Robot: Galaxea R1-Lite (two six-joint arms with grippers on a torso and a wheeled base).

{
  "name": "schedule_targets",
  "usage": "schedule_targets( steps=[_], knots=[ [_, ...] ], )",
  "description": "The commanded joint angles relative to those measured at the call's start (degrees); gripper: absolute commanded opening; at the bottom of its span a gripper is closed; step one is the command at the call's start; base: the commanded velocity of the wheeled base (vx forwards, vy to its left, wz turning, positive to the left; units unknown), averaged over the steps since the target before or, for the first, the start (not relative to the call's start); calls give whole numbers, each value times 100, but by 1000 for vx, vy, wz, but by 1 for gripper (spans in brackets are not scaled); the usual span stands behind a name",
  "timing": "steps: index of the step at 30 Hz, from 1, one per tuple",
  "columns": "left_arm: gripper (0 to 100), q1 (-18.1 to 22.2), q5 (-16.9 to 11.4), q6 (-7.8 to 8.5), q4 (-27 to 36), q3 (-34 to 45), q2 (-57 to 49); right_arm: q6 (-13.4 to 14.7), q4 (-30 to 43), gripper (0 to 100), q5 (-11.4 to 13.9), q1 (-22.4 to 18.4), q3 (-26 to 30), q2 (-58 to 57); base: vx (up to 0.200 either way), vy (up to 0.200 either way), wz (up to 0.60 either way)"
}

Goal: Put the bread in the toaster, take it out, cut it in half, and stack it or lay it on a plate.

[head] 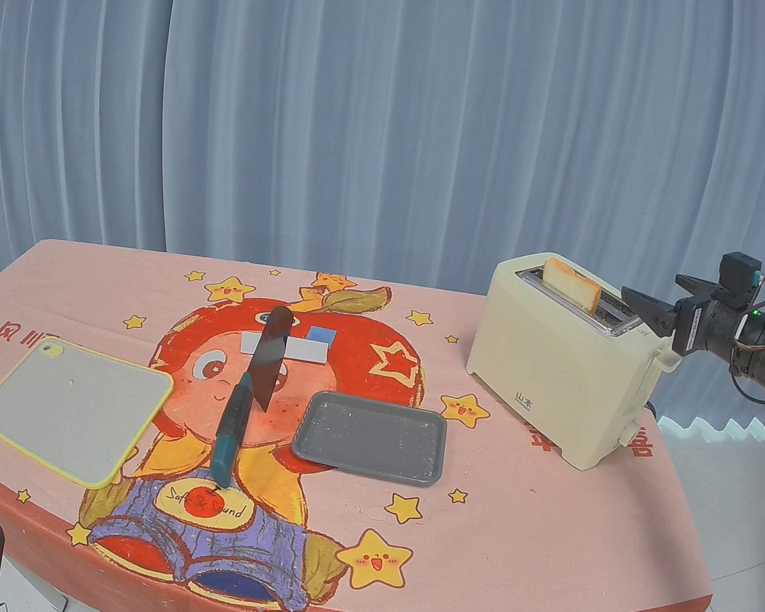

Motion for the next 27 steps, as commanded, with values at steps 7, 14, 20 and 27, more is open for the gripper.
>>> schedule_targets(
  steps=[7, 14, 20, 27],
  knots=[
    [100, 0, -7, -4, -2, 101, -31, 1022, 610, 100, -392, 269, 736, -1490, 0, 0, 0],
    [100, 0, 2, -4, -2, 101, -31, 1461, 1146, 100, -410, 225, 1334, -2316, 0, 0, 0],
    [100, 0, 2, -4, -2, 101, -31, 2033, 1655, 100, -410, 225, 1404, -2615, 0, 0, 0],
    [100, 0, 2, -4, -2, 101, -31, 2085, 1568, 100, -401, 199, 1430, -2659, 0, 0, 0]
  ],
)
